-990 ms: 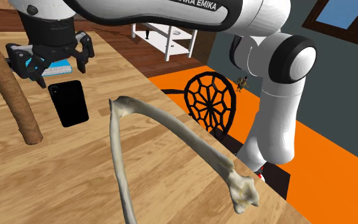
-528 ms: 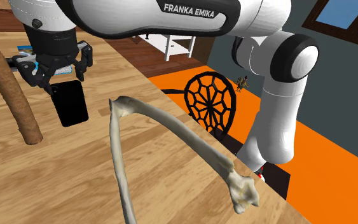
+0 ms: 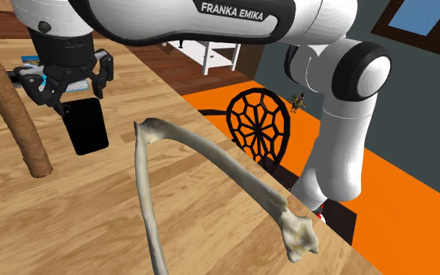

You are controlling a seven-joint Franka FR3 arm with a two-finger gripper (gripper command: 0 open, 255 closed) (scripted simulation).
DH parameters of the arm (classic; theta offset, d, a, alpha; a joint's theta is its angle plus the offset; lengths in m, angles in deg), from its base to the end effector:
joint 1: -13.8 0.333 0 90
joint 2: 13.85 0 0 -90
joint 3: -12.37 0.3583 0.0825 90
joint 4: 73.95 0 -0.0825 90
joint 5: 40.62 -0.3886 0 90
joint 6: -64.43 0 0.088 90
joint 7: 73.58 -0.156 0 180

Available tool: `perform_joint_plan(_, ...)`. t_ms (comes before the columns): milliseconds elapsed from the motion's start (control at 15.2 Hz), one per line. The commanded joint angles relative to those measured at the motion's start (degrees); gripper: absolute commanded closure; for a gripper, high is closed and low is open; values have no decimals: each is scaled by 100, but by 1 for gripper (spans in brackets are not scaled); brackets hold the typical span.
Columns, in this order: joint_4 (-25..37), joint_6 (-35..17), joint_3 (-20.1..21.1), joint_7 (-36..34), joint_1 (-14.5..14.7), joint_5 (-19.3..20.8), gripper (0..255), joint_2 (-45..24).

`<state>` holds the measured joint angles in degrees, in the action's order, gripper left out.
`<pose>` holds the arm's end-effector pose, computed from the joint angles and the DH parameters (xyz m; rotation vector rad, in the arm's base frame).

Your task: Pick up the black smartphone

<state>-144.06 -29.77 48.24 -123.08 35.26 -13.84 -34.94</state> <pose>0.4870 0.4845 0.6007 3.0450 0.1503 0.4180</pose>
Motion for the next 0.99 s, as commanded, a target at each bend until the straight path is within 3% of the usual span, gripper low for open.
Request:
perform_joint_plan(0,181,140,-2,28,51,23,255,-50)
perform_joint_plan(462,1255,873,-42,178,402,230,255,-390)
perform_joint_plan(924,2775,1745,-183,419,1016,603,255,-980)
